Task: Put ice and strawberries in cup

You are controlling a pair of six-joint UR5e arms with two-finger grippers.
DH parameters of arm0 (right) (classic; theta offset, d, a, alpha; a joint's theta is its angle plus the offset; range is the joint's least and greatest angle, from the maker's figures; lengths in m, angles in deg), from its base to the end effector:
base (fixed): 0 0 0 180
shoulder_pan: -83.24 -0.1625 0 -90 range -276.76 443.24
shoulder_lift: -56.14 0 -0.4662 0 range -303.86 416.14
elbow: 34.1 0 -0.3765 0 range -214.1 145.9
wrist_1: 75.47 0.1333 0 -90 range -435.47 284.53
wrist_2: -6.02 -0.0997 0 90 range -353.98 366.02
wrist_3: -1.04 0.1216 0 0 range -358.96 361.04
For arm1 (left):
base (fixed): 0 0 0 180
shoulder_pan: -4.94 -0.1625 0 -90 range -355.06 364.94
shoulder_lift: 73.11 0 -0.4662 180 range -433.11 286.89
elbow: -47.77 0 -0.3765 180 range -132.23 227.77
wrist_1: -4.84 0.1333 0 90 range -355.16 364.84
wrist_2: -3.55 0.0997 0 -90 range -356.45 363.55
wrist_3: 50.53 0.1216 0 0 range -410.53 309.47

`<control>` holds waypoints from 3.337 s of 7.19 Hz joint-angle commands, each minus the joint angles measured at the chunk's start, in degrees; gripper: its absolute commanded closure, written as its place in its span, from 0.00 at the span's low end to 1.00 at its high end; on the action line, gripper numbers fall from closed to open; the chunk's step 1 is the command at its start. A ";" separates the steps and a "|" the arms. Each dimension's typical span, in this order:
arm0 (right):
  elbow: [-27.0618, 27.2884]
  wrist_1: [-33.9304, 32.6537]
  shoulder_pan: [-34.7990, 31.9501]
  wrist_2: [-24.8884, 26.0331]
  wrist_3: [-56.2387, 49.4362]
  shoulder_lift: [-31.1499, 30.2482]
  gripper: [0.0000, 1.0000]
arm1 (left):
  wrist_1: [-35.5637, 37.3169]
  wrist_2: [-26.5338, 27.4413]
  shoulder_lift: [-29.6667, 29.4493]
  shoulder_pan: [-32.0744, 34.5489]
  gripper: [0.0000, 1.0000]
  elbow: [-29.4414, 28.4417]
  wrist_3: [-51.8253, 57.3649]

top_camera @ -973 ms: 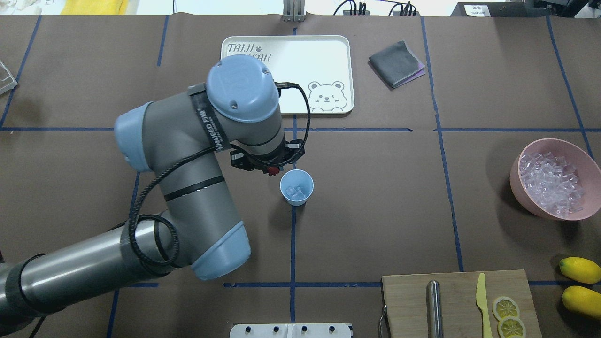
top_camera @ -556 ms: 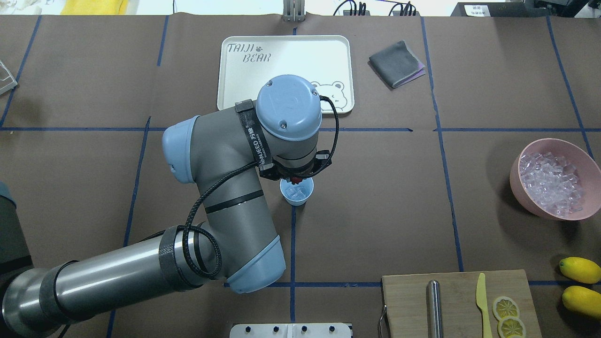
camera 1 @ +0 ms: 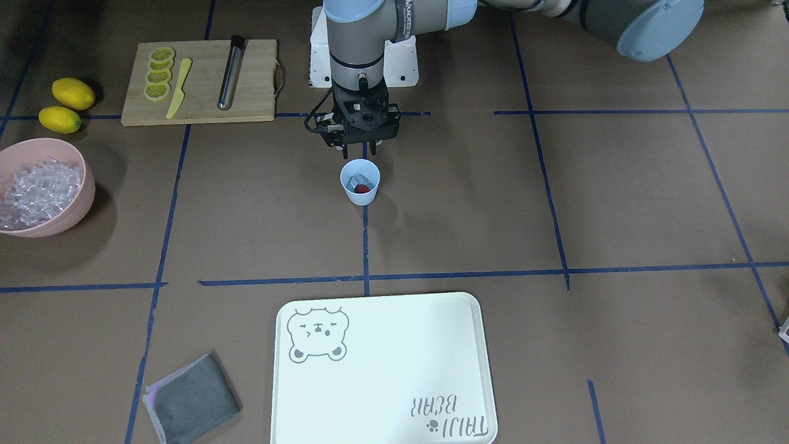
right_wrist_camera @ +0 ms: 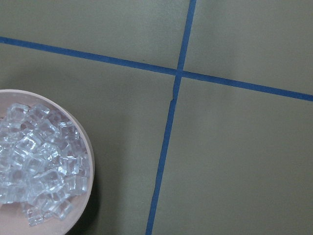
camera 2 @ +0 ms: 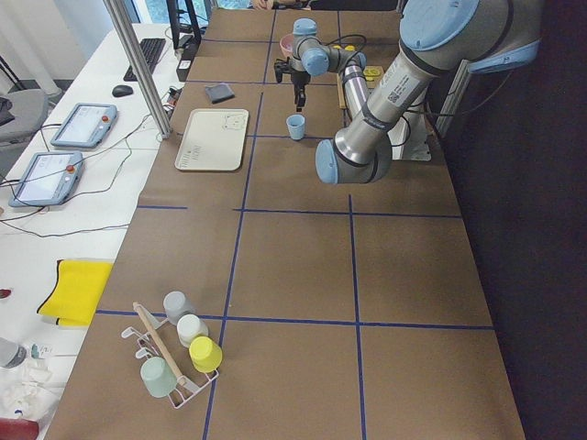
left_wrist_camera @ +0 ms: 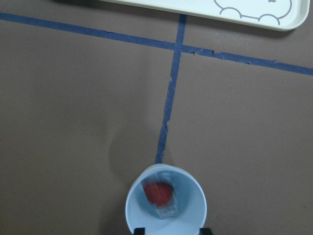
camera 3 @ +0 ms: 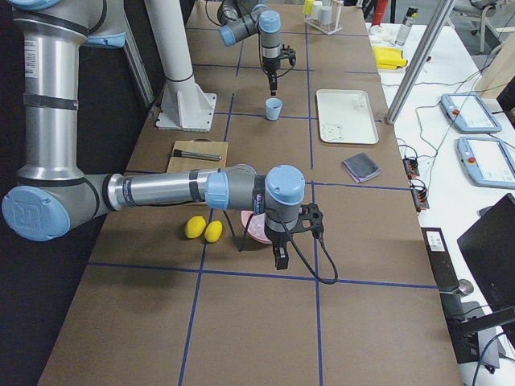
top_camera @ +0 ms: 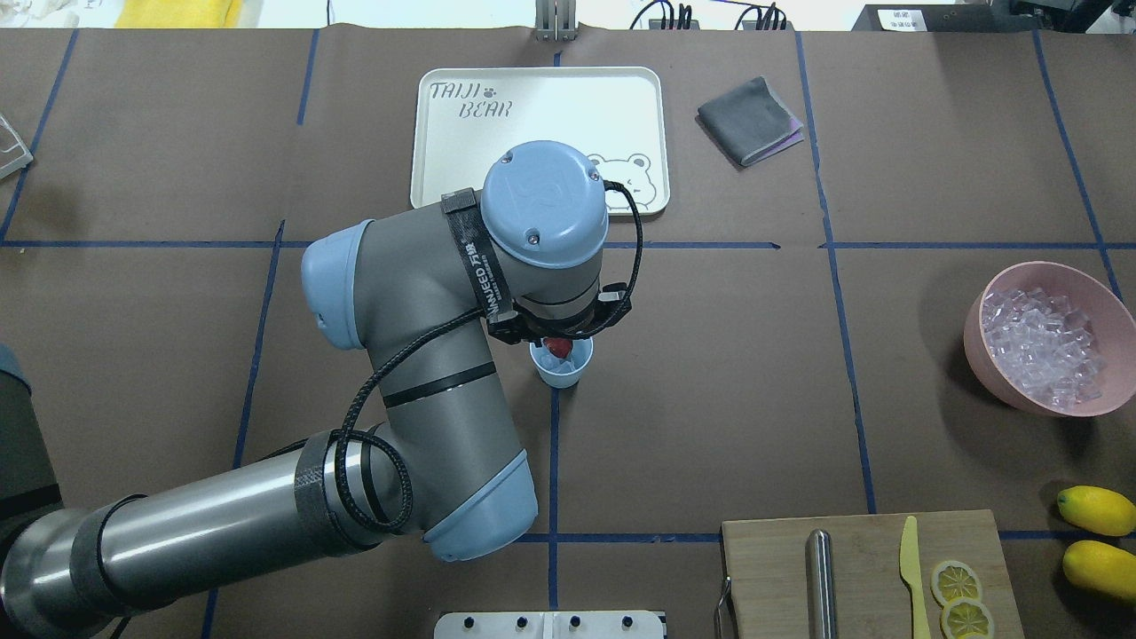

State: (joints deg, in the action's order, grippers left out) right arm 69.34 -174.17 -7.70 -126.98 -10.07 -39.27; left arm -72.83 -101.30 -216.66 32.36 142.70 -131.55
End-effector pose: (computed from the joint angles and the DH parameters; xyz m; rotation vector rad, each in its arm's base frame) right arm 0.0574 -0.4266 0.6641 0.0678 -0.7484 -0.1647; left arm 0.5971 -0.4248 0.1281 0.0174 0.8384 -0.1984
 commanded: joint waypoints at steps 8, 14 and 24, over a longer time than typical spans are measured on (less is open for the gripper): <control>0.09 0.09 -0.02 0.02 -0.14 -1.00 0.01 | 8.68 -9.64 28.27 12.97 0.00 27.83 37.07; -0.09 0.09 -0.02 0.02 -0.05 -0.83 0.01 | 8.15 -25.82 43.76 41.80 0.00 22.69 75.08; -0.18 0.00 -0.02 0.11 0.04 -1.00 0.01 | -13.39 -29.97 64.35 64.35 0.00 5.71 88.67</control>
State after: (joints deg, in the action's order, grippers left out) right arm 69.23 -174.17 -7.72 -126.88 -10.03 -40.25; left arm -83.57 -131.31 -153.38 96.61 148.86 -42.76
